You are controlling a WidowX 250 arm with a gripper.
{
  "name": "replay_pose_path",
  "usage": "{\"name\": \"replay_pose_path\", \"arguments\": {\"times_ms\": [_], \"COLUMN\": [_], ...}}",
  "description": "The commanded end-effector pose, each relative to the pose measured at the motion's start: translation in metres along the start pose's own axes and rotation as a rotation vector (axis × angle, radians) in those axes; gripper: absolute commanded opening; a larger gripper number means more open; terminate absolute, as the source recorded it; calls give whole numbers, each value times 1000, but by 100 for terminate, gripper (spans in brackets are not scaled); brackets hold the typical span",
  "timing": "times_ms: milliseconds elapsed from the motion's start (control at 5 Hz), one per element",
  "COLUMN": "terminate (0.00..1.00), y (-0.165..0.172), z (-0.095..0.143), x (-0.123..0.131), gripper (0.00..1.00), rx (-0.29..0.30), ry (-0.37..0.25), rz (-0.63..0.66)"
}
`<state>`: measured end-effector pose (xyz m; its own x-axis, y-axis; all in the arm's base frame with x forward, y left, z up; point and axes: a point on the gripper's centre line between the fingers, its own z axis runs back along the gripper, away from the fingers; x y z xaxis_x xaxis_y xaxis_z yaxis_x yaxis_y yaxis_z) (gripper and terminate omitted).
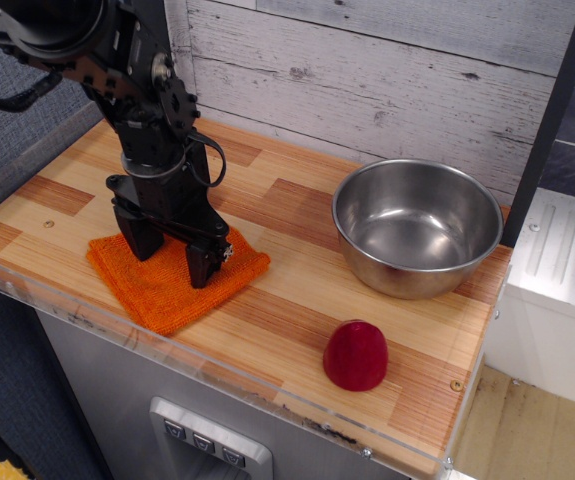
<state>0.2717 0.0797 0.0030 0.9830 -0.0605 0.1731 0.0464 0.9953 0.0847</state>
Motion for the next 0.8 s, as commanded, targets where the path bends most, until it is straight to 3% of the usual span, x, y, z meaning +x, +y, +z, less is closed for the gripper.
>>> {"name": "replay_pose_path", "arguments": {"times_ms": [0, 600], "terminate": [0, 0], "y": [48, 117], "z": [-10, -2], "x": [-36, -56], "gripper": [100, 100], "rx": [14, -8], "ry": [-53, 23], "rz": [-12, 55]}}
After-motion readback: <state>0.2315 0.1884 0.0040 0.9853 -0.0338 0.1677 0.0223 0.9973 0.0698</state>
